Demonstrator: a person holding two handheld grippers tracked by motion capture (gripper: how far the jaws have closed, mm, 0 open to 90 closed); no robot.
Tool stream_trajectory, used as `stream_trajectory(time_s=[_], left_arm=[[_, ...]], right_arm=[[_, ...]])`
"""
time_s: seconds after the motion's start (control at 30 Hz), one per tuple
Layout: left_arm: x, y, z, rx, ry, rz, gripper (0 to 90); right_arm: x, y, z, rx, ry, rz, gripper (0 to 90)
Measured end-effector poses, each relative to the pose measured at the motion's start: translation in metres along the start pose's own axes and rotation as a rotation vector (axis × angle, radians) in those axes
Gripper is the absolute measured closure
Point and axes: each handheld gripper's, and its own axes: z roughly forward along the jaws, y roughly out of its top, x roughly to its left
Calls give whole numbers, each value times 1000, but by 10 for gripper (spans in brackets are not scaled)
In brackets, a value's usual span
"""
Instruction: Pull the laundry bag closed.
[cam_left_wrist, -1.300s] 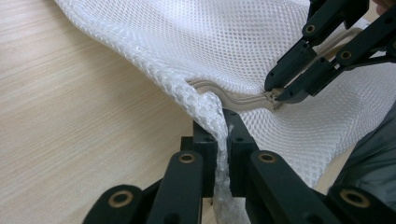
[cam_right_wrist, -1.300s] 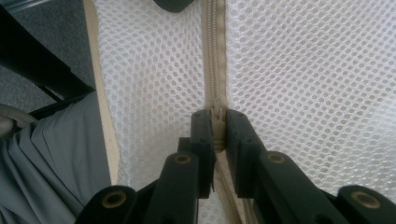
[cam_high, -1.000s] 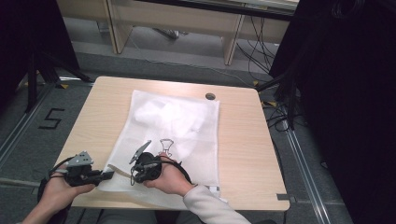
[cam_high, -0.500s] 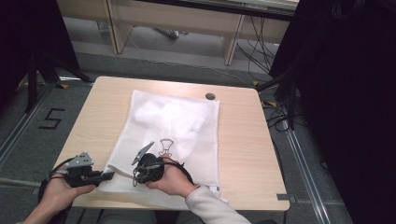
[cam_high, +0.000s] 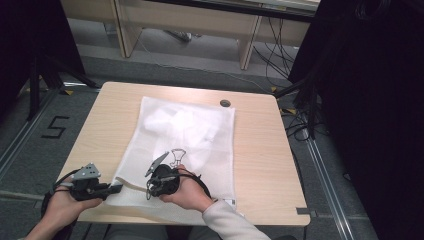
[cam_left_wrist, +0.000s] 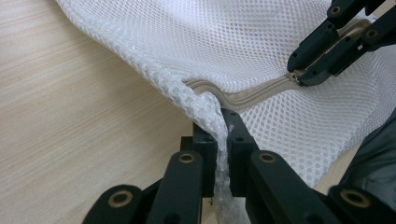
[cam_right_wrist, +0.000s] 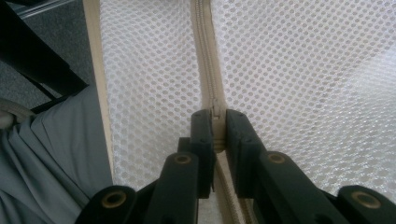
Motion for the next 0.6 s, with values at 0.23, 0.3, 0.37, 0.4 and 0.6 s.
stream_trajectory(time_s=[0.23, 0.3, 0.37, 0.4, 0.6], left_arm=[[0, 0, 0, 2, -3, 3, 851], [0, 0, 0, 2, -2, 3, 851], [0, 0, 1, -5, -12, 3, 851], [0, 0, 1, -5, -12, 3, 851], [0, 0, 1, -1, -10, 2, 851]], right_arm=[[1, -1, -1, 13, -10, 15, 826], [0, -1, -2, 11, -8, 7, 826], [1, -2, -3, 12, -4, 17, 826], [1, -2, -3, 12, -4, 17, 826], [0, -2, -4, 24, -7, 2, 826]])
